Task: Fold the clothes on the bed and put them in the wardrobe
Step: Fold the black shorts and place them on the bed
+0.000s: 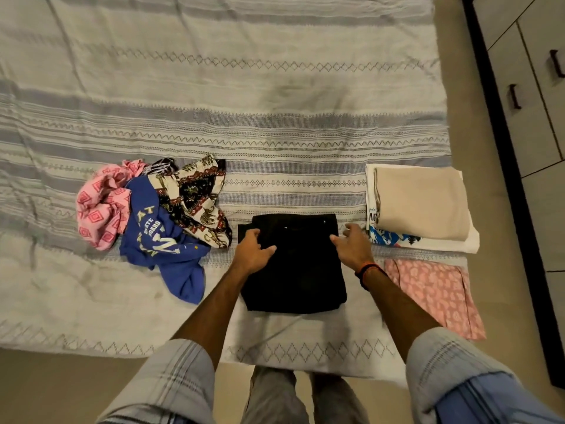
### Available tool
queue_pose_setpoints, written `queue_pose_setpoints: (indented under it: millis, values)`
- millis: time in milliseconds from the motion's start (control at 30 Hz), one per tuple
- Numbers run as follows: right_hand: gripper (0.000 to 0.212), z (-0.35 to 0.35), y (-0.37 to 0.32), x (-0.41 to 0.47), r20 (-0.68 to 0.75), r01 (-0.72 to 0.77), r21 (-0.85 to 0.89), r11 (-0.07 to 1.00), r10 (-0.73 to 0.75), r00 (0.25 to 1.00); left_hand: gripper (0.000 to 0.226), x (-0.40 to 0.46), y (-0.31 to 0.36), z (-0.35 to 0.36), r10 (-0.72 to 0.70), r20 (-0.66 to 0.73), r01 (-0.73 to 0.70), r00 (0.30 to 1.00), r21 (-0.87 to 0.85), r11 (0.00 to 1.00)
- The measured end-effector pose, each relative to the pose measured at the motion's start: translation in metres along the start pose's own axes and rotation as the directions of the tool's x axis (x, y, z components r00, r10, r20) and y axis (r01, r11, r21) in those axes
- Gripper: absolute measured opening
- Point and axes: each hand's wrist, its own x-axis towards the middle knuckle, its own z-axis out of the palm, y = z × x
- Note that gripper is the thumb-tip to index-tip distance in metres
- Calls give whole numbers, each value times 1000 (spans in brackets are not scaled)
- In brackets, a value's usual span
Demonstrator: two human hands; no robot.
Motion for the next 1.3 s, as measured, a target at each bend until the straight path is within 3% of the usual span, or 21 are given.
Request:
queue_pose_setpoints:
  millis: [167, 367, 533, 667, 833, 900, 1033, 1300]
  values:
    - [53, 14, 14, 10, 110, -69, -85, 994, 78, 991, 73, 13, -19, 7, -122, 34, 121, 992, 37, 992]
    - [50, 28, 37, 26, 137, -146, -144, 979, 166, 977, 78, 29, -49, 17, -251, 7, 250, 968, 83, 965]
    - [69, 41, 59, 49, 75, -183, -156, 971, 197, 978, 104, 50, -65, 32, -365, -161, 379, 917, 66, 923]
    - [83, 59, 90, 66, 81, -231, -110, 967, 240, 967, 122, 62, -77, 42, -467, -130, 469, 875, -14, 883]
    - [75, 72, 92, 72, 121, -298, 51, 953, 290, 949, 97, 70, -84, 50, -466, -58, 446, 883, -203, 872]
    - [70, 77, 93, 74, 153, -261, 51, 964, 251, 956, 91, 71, -81, 54, -409, -12, 398, 913, -200, 895]
    - [65, 82, 93, 73, 172, -204, 125, 971, 181, 968, 73, 71, -72, 59, -310, -49, 302, 949, -128, 945]
    - [69, 80, 85, 71, 205, -151, 259, 954, 98, 974, 65, 65, -51, 58, -290, 5, 280, 957, -280, 918]
